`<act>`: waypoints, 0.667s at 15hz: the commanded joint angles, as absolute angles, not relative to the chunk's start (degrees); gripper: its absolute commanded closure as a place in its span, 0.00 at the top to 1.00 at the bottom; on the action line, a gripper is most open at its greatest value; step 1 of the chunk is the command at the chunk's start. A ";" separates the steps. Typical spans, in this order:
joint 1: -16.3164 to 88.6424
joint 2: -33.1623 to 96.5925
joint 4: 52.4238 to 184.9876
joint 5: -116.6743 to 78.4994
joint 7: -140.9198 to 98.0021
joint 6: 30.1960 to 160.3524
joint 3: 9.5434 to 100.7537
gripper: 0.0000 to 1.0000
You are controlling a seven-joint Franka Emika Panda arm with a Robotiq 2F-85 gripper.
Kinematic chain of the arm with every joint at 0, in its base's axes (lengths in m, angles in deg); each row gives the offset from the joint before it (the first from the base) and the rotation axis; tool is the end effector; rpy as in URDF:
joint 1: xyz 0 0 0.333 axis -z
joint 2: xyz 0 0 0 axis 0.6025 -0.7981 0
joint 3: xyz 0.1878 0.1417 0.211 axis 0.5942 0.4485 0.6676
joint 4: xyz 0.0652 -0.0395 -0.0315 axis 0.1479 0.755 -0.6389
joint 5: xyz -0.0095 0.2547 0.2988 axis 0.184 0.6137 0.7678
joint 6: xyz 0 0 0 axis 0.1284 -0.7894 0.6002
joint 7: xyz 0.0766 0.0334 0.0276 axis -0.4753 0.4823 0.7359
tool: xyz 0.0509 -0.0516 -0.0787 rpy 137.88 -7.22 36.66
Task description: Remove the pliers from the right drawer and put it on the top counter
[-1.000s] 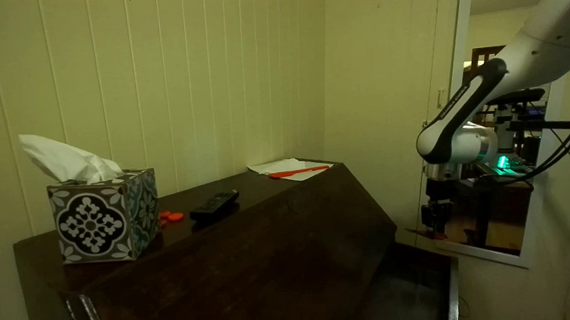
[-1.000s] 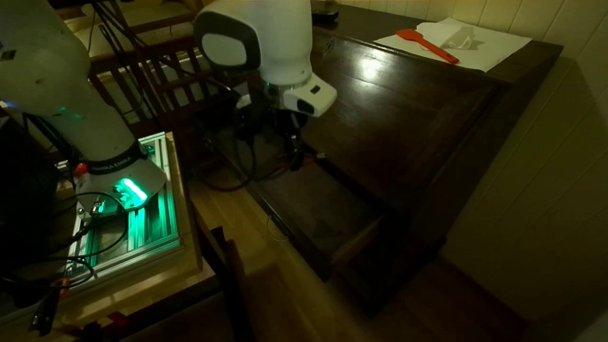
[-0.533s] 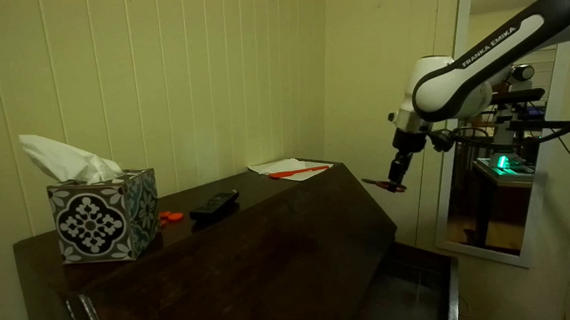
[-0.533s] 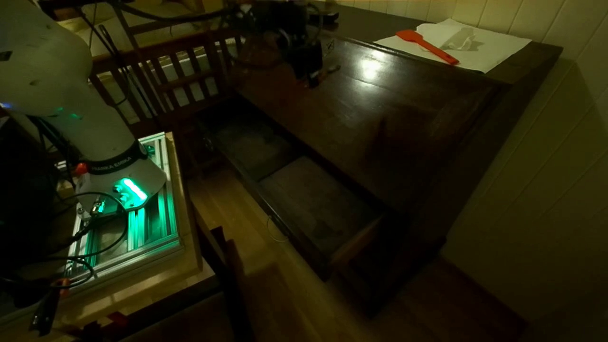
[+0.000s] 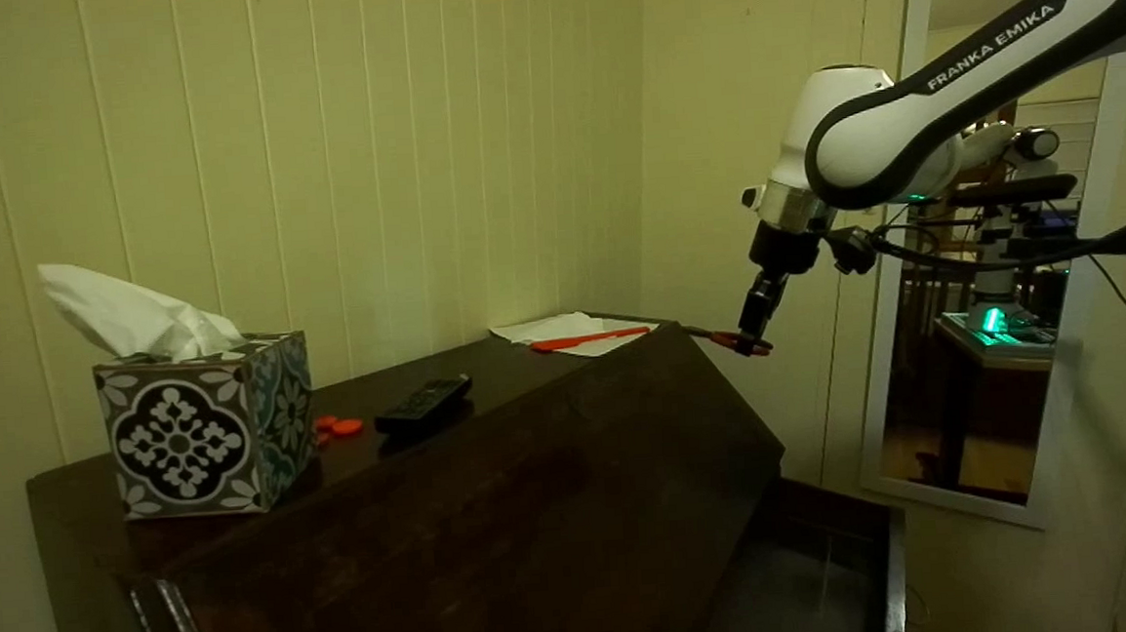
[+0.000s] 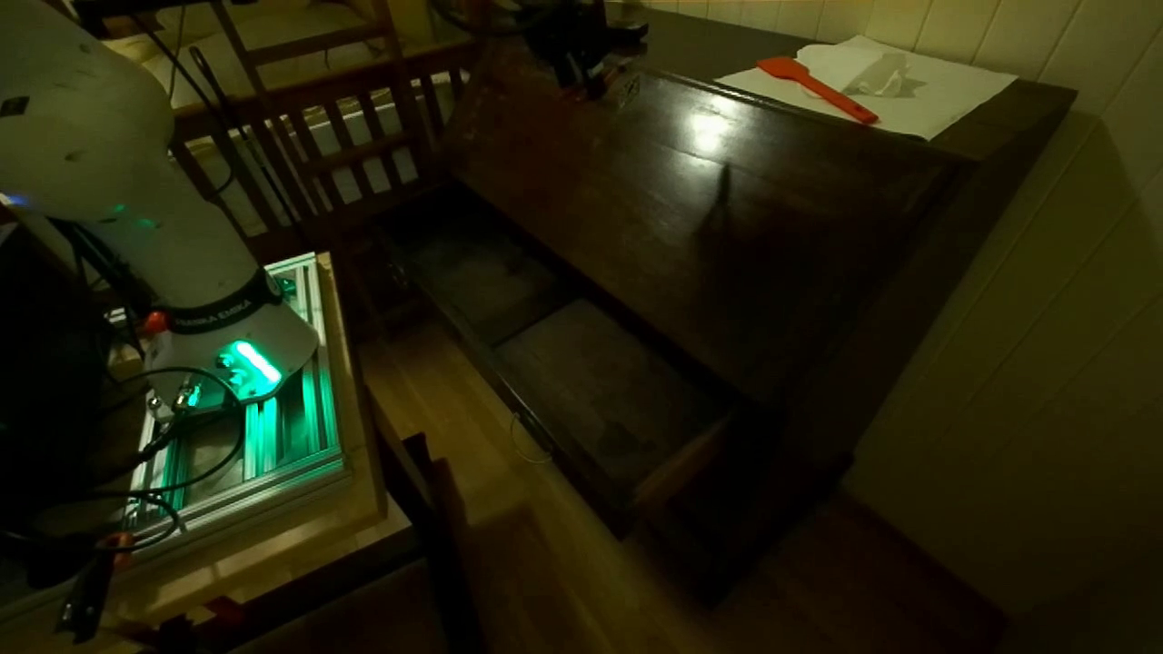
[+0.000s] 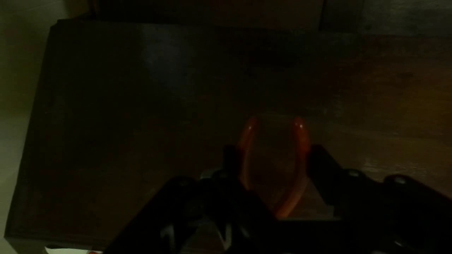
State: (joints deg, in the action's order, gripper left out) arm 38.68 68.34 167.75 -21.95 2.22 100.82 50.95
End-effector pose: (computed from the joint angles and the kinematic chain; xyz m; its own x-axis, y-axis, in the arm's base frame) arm 0.4503 -0.0800 0.4544 0.9270 0.2381 0.2899 0.2051 -0.9687 0.1396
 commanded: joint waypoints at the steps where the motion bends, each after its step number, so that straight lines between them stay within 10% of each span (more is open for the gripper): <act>1: 38.91 68.35 167.67 -21.84 2.26 100.66 51.21 0.29; 10: 31.73 48.70 144.16 -14.09 10.34 98.80 54.88 0.29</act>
